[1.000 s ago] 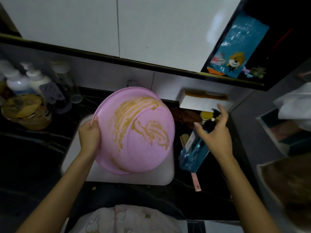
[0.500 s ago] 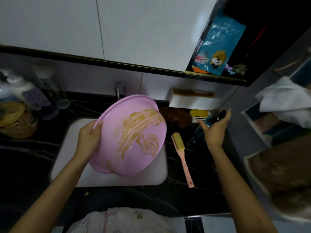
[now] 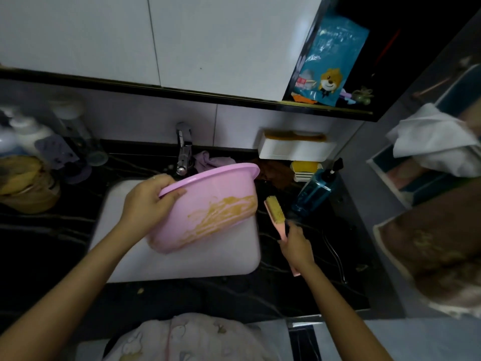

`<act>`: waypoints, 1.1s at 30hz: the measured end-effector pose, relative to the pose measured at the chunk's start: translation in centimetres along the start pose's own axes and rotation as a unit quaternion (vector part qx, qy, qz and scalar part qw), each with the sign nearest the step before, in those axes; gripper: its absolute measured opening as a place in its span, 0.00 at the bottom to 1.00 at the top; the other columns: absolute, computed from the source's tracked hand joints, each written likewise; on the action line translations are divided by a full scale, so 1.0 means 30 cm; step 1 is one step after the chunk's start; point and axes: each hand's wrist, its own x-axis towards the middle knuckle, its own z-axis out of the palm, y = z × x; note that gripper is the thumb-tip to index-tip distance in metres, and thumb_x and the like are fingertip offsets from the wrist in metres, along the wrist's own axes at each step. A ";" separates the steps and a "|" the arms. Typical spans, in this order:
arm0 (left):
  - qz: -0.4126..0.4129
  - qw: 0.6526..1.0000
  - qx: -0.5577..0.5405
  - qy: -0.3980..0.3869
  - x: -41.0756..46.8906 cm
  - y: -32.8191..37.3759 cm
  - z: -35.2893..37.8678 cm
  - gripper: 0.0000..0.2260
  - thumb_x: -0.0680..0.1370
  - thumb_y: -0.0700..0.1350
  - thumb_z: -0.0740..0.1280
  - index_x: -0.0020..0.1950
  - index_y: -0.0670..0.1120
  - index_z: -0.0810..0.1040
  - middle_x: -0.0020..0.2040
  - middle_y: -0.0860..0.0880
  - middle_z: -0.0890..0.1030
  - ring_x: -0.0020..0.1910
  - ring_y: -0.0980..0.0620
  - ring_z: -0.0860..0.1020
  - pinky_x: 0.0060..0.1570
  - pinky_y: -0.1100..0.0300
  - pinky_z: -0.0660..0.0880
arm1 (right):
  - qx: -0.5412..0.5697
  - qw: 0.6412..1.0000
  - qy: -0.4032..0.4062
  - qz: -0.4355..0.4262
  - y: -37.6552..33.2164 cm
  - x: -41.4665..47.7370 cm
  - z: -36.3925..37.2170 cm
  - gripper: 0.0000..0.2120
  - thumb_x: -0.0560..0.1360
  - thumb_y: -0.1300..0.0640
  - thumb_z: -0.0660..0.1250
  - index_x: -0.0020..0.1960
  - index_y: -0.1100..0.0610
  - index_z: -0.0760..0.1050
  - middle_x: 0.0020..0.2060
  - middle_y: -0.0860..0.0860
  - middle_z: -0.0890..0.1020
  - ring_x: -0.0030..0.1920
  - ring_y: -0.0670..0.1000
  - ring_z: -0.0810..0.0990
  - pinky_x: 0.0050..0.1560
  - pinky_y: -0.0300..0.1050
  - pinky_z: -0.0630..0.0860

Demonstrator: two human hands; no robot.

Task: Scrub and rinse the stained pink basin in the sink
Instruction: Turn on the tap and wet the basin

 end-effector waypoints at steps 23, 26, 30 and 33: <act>0.448 0.865 0.223 0.028 -0.235 0.002 -0.061 0.05 0.78 0.42 0.58 0.45 0.45 0.72 0.40 0.47 0.77 0.39 0.49 0.69 0.36 0.58 0.65 | 0.527 0.831 -0.168 0.062 -0.306 -0.177 -0.120 0.11 0.75 0.56 0.67 0.55 0.60 0.75 0.30 0.50 0.71 0.23 0.44 0.63 0.21 0.34 0.59; 0.456 0.862 0.220 -0.020 -0.228 -0.051 -0.067 0.02 0.74 0.41 0.62 0.41 0.45 0.73 0.37 0.47 0.76 0.38 0.49 0.68 0.35 0.58 0.63 | 0.517 0.837 -0.176 0.036 -0.314 -0.177 -0.098 0.10 0.75 0.56 0.67 0.56 0.57 0.75 0.31 0.49 0.72 0.25 0.43 0.65 0.23 0.34 0.61; 0.402 0.875 0.239 -0.127 -0.228 -0.188 0.010 0.08 0.68 0.47 0.69 0.42 0.47 0.72 0.37 0.49 0.76 0.38 0.50 0.72 0.35 0.59 0.65 | 0.511 0.844 -0.157 0.032 -0.347 -0.141 -0.032 0.07 0.76 0.60 0.66 0.53 0.56 0.74 0.31 0.49 0.70 0.25 0.43 0.65 0.24 0.34 0.61; 0.354 0.875 0.251 -0.215 -0.281 -0.260 0.094 0.15 0.61 0.53 0.76 0.42 0.48 0.76 0.39 0.51 0.77 0.37 0.51 0.75 0.39 0.60 0.63 | 0.479 0.866 -0.144 0.013 -0.344 -0.125 0.018 0.08 0.76 0.60 0.67 0.54 0.53 0.74 0.32 0.48 0.74 0.25 0.41 0.71 0.26 0.34 0.66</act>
